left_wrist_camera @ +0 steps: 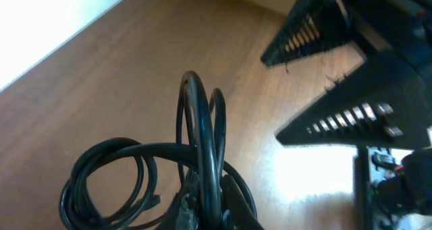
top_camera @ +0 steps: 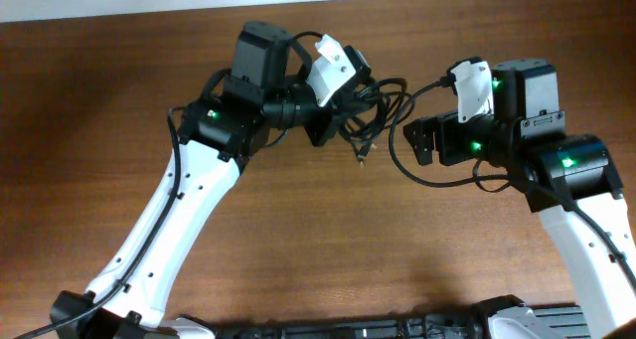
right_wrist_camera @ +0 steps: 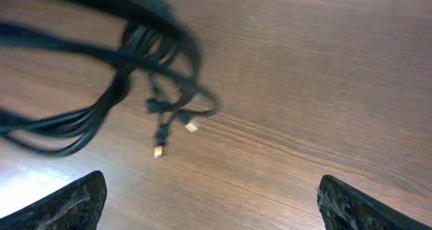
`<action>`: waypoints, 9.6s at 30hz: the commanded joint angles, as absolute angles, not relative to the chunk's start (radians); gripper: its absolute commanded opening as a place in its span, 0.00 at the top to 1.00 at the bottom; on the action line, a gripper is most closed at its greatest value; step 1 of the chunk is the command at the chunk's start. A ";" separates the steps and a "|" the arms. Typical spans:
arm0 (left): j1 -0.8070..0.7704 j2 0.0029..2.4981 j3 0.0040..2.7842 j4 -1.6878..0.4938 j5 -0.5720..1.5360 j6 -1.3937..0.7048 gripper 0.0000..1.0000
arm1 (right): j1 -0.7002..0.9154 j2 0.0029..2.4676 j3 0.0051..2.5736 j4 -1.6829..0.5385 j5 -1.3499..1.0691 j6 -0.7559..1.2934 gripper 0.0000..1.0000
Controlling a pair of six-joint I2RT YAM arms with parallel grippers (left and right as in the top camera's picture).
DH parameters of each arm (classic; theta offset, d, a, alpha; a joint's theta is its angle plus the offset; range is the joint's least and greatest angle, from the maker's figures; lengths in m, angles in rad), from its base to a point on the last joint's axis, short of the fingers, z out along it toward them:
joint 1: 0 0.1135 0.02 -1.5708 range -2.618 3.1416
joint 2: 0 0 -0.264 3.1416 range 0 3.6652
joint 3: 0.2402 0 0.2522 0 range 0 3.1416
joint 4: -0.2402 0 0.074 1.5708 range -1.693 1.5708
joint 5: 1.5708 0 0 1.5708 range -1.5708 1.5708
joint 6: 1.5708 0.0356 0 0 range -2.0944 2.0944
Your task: Untangle cables
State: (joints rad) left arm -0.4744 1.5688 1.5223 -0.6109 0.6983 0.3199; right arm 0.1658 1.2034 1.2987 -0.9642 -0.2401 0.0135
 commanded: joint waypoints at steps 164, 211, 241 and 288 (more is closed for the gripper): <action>-0.547 1.334 1.543 -0.709 0.776 0.242 1.00 | 0.163 1.170 1.296 -0.775 -0.293 -0.423 0.26; -0.550 1.325 1.543 -0.482 0.523 -0.300 1.00 | 0.163 1.306 1.296 -0.920 -0.601 -0.228 0.00; -0.550 1.326 1.542 -0.421 0.607 -0.299 1.00 | 0.163 1.320 1.296 -0.955 -0.542 -0.358 0.31; -0.550 1.399 1.542 -0.825 0.723 1.475 0.10 | 0.163 1.319 1.296 -0.908 -1.177 -0.332 0.96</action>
State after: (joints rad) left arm -0.5480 1.4010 1.5337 -0.8265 0.6117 1.4197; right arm 0.1604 1.3197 1.2884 -0.9257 -1.0428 -0.3363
